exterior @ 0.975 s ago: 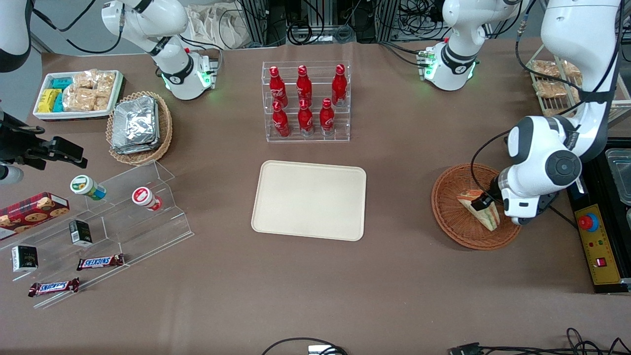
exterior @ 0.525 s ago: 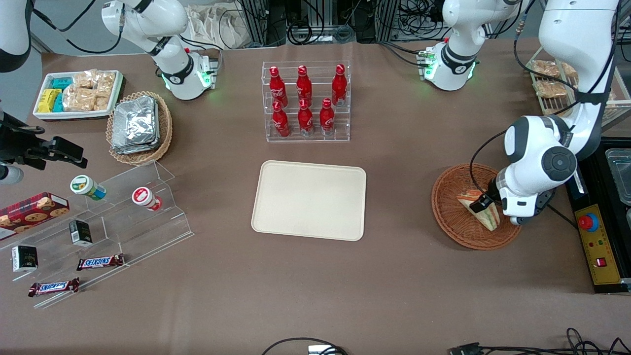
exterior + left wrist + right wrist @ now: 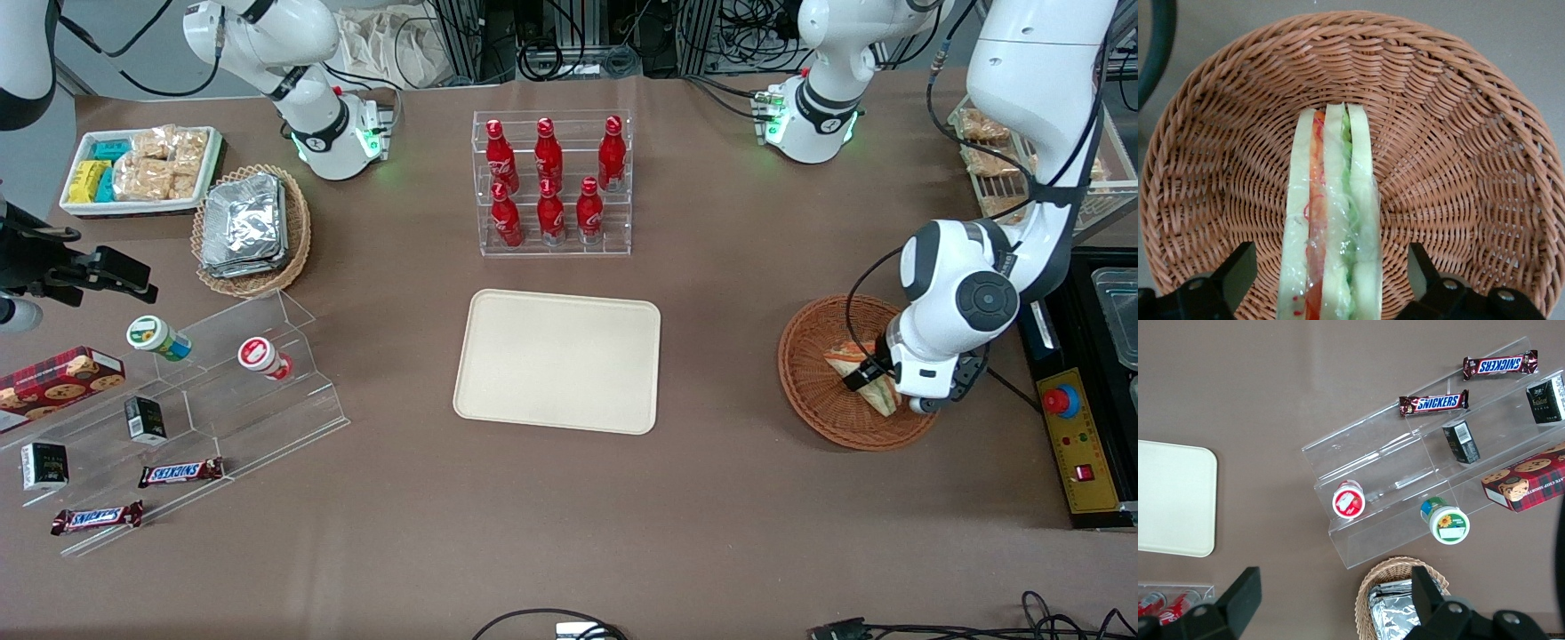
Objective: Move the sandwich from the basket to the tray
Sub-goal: 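Close the left gripper on the sandwich's wrapped edge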
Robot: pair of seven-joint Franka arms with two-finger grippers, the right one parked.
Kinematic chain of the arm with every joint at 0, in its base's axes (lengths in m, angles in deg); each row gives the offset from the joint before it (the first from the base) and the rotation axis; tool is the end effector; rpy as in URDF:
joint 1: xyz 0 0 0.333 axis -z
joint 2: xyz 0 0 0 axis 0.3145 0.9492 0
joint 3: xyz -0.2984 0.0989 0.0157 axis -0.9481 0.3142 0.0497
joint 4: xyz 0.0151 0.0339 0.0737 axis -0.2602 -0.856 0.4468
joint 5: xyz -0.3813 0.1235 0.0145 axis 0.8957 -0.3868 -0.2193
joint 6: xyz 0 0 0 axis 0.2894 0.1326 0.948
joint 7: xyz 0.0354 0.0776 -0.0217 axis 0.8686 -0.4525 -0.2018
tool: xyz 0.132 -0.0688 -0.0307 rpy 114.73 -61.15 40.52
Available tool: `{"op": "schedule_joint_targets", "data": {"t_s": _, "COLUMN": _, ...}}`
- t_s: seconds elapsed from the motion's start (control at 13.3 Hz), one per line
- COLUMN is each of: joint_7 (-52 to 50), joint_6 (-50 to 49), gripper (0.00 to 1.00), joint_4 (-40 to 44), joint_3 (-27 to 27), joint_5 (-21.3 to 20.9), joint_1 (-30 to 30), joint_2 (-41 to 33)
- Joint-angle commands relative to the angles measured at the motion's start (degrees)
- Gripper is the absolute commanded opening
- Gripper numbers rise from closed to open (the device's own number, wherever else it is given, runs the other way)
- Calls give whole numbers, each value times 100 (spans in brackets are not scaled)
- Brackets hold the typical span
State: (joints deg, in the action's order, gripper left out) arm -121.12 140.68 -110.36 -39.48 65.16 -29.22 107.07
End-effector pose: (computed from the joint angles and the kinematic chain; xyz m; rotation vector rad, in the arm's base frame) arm 0.5713 -0.0153 0.1923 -2.9364 -0.8771 0.0677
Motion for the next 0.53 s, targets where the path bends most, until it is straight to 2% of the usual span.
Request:
{"op": "schedule_joint_targets", "data": {"t_s": 0.0, "joint_7": 333, "joint_6": 72, "gripper": 72, "joint_4": -107, "joint_3": -1, "joint_5": -95, "joint_1": -71, "joint_2": -103}}
{"op": "schedule_joint_targets", "data": {"t_s": 0.07, "joint_7": 334, "joint_6": 63, "gripper": 28, "joint_4": -107, "joint_3": -1, "joint_5": -95, "joint_1": -133, "joint_2": -103}}
{"op": "schedule_joint_targets", "data": {"t_s": 0.15, "joint_7": 334, "joint_6": 45, "gripper": 0, "joint_4": -107, "joint_3": -10, "joint_5": -95, "joint_1": -133, "joint_2": -137}}
{"op": "schedule_joint_targets", "data": {"t_s": 0.45, "joint_7": 369, "joint_6": -1023, "gripper": 0, "joint_4": 550, "joint_3": -62, "joint_5": -87, "joint_1": -90, "joint_2": -261}}
